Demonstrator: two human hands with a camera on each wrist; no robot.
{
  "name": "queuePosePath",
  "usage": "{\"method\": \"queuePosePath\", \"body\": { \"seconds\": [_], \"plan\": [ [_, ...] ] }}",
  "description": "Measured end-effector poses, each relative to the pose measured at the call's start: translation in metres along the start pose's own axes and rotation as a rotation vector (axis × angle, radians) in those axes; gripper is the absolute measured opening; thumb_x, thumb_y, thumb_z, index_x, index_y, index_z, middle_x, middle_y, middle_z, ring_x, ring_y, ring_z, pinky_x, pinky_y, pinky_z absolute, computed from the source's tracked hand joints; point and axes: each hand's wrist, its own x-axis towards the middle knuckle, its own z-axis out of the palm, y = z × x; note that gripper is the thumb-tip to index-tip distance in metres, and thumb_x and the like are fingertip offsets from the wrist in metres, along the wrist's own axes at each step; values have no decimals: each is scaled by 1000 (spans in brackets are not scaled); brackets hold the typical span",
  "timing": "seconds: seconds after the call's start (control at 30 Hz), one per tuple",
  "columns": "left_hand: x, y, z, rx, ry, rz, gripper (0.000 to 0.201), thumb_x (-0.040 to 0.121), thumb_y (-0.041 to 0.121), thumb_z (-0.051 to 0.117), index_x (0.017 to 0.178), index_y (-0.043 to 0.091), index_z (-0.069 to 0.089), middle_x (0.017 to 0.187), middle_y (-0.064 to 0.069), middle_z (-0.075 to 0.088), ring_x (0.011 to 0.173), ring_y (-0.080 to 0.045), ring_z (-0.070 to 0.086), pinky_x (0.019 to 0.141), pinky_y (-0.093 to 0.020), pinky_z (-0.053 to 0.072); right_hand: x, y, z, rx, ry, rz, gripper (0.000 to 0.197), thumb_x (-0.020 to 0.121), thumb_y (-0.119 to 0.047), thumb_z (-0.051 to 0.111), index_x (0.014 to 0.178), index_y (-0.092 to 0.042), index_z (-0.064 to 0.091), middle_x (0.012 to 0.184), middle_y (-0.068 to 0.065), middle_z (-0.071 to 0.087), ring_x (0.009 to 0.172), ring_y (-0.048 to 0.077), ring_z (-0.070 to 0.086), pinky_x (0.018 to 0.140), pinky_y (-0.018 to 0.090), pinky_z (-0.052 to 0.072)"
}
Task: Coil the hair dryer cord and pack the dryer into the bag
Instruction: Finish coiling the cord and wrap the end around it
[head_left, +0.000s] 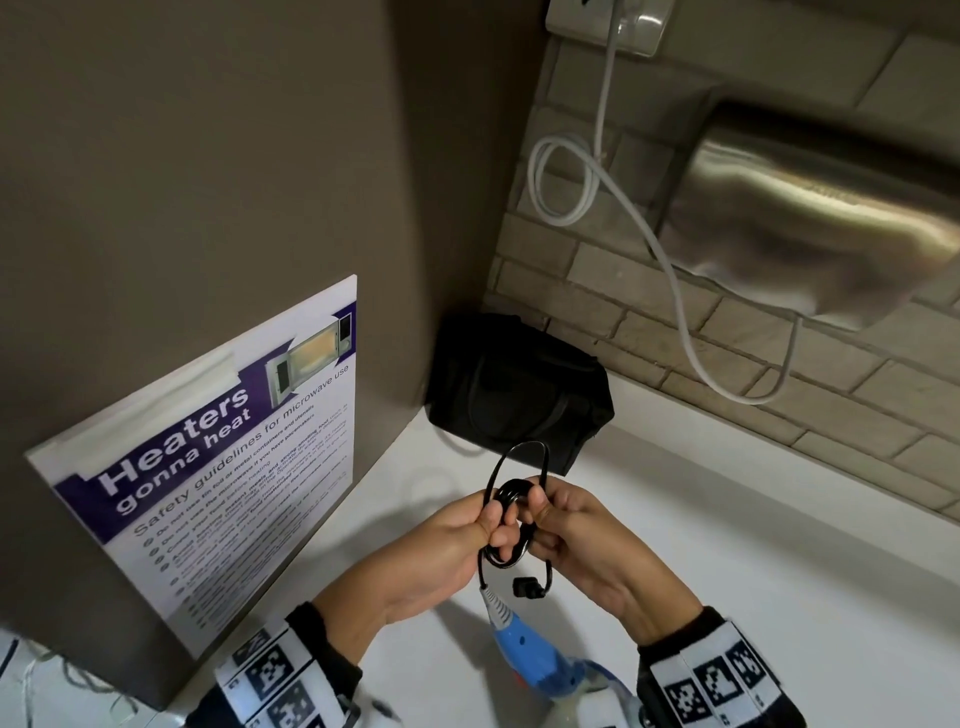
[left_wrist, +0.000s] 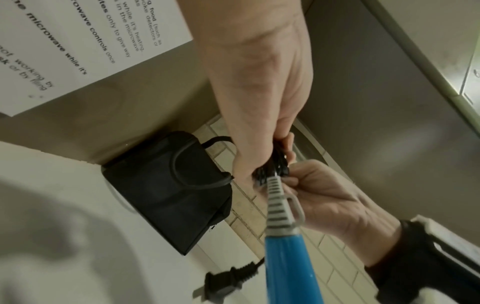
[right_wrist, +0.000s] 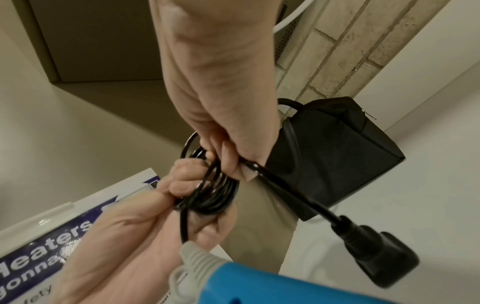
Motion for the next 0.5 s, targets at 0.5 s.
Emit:
{"method": "queuePosePath", "body": {
  "seconds": [0.5],
  "plan": [
    [4,-7,-2,-103,284,58,31,103,15,23,76,12,37,73,1,39,60,-9,36,68,-21,36,19,-8,-47,-1046,292,-228,30,101,-20,41,94,-17,70,95,1,50,75,10,51,63,14,39]
  ]
}}
